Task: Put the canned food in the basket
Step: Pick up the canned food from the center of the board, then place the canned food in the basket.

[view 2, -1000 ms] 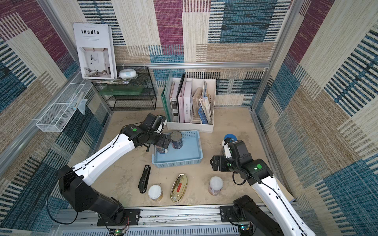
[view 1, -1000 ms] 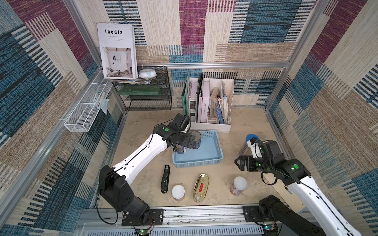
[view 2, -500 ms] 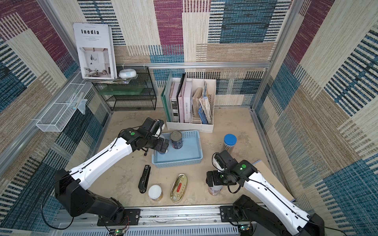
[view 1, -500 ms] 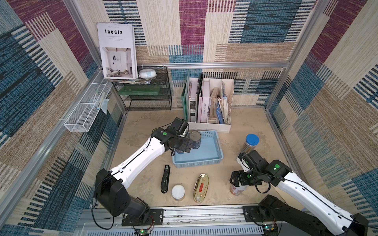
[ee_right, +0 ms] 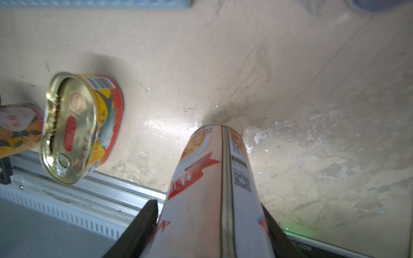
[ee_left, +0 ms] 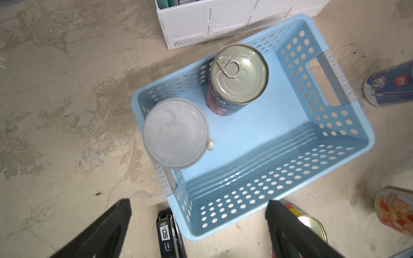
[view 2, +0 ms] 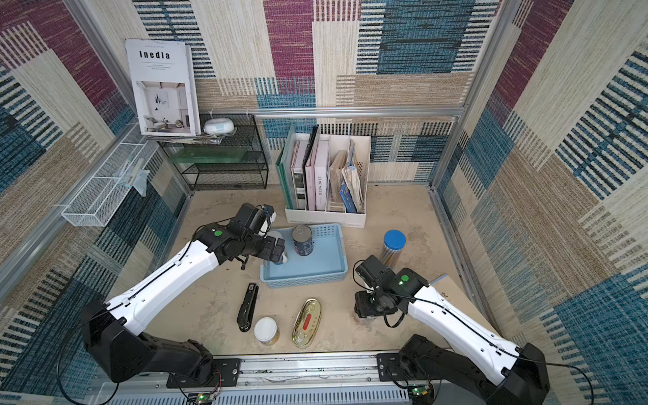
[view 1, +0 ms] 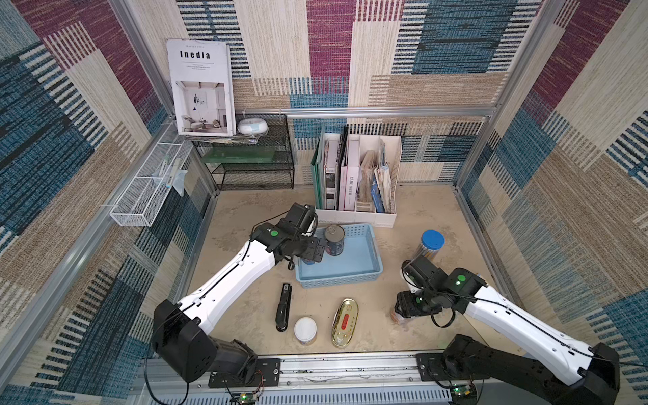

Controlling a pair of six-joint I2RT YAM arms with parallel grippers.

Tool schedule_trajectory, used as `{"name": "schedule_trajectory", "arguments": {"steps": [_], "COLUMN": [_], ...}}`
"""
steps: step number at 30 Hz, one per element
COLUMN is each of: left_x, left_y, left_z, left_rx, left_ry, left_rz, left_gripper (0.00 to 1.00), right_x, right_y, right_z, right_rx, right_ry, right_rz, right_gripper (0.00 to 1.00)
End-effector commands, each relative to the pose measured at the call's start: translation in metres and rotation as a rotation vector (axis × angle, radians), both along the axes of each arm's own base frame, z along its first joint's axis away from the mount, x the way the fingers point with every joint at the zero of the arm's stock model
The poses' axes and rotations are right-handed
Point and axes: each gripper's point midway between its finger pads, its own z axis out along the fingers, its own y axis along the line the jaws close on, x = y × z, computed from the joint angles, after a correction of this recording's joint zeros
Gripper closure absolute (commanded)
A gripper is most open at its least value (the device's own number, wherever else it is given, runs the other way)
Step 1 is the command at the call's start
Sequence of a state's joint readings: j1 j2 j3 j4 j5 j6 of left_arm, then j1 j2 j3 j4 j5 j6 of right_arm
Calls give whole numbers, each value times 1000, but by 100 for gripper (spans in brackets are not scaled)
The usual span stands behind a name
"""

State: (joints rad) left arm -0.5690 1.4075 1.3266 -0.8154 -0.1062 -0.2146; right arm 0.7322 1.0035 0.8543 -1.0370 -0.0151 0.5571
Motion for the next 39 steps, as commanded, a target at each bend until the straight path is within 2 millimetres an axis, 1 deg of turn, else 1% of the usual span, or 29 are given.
{"name": "schedule_trajectory", "arguments": {"steps": [1,4,6,8,10,12,14,16,18,20,21,24,27,30,34,39], "left_x": [-7,-25,-39,-52,-65,-77,-88,-99,-107,-114,-116,-120,-124,-131,-141,-151], "left_y": [3,14,23,32,42,49,49,51,53,57,60,57,57,52,43,38], "left_z": [16,24,25,23,18,11,2,-6,-13,-17,-20,-13,-8,-7,-11,-14], "left_rx": [-37,-48,-50,-50,-44,-45,-78,-106,-116,-112,-108,-135,-144,-170,-201,-230], "left_ry": [-17,-14,-6,-5,4,26,59,84,104,120,127,125,133,159,210,240], "left_rz": [10,16,24,37,54,71,76,87,94,101,115,102,91,65,29,7], "left_gripper": [0,1,1,1,0,1,1,1,1,1,0,0,0,0,0,0], "right_x": [26,50,67,84,103,120,136,152,170,183,193,217,235,248,263,278], "right_y": [8,37,55,71,88,104,115,122,124,134,138,141,143,138,130,131], "right_z": [31,74,97,109,112,107,100,85,70,58,51,42,32,18,3,-10], "right_rx": [-11,57,68,53,24,-2,-42,-110,-193,-196,-201,-211,-196,-197,-195,-168], "right_ry": [-97,-169,-202,-221,-225,-221,-222,-186,-178,-160,-161,-151,-151,-137,-122,-125], "right_rz": [9,72,123,177,237,289,323,350,360,384,383,369,361,342,324,311], "right_gripper": [58,58,59,59,59,59,59,58,58,58,58,58,58,58,58,57]}}
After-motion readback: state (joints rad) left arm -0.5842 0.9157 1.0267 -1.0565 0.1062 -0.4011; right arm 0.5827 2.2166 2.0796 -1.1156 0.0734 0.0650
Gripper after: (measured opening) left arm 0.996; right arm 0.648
